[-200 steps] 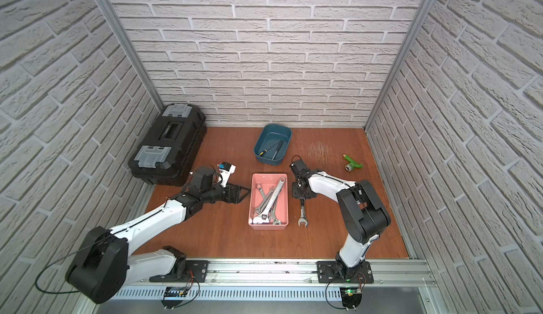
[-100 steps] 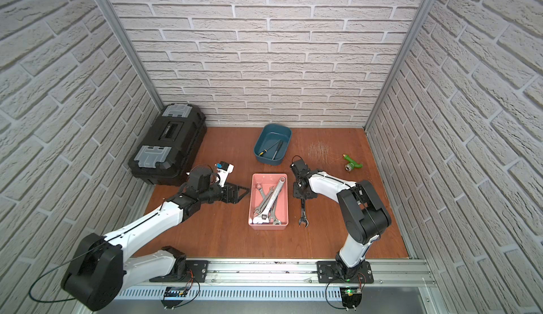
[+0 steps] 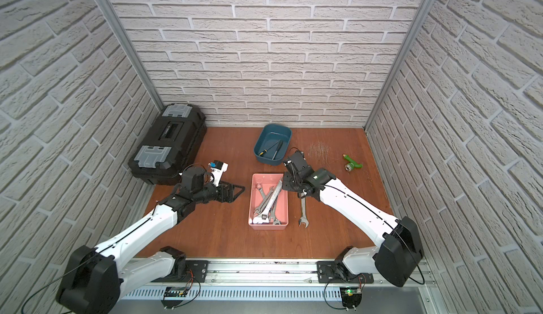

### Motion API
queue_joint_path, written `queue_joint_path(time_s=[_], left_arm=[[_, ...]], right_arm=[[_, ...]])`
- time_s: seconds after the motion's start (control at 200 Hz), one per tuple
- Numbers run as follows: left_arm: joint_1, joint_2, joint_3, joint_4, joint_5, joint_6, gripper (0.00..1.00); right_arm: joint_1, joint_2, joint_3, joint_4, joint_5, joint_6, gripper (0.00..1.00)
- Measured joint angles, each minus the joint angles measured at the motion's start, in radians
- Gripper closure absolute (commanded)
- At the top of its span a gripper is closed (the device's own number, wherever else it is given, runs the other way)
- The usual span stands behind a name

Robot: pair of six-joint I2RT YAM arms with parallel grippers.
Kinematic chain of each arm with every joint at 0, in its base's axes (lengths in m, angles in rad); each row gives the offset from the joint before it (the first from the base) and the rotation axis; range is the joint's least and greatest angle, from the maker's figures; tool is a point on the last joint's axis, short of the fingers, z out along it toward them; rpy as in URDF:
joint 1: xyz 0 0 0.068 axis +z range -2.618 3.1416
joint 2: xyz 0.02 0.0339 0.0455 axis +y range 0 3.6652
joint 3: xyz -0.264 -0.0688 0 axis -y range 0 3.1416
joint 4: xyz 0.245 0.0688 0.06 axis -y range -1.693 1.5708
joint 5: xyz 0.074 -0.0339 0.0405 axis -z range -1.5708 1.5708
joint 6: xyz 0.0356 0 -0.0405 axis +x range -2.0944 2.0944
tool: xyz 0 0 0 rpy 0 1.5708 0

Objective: Take out the wrench from the storage box
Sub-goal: Pick up the wrench from the storage box.

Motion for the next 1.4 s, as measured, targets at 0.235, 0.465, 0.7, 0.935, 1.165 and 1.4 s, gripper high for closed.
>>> queue_joint_path(time_s=[0.235,0.465,0.7,0.935,1.165,1.4], left_arm=[[0.008,0.0,0.0,-0.013,0.015,0.006,0.02],[0.009,0.003,0.0,-0.013,0.019,0.006,0.01],[0.009,0.012,0.0,-0.013,0.019,0.006,0.02],[0.009,0.012,0.0,-0.013,0.018,0.006,0.02],[0.009,0.014,0.0,-0.013,0.018,0.007,0.02],[0.009,0.028,0.0,-0.013,0.018,0.007,0.02]], right_arm=[[0.146,0.156,0.039,-0.003,0.01,0.154,0.49],[0.178,0.274,0.04,-0.004,0.028,0.272,0.5],[0.177,0.386,0.067,0.009,0.06,0.343,0.53],[0.165,0.453,0.091,0.036,0.072,0.375,0.6],[0.155,0.486,0.092,0.056,0.058,0.39,0.68],[0.152,0.486,0.093,0.069,0.047,0.401,0.83]])
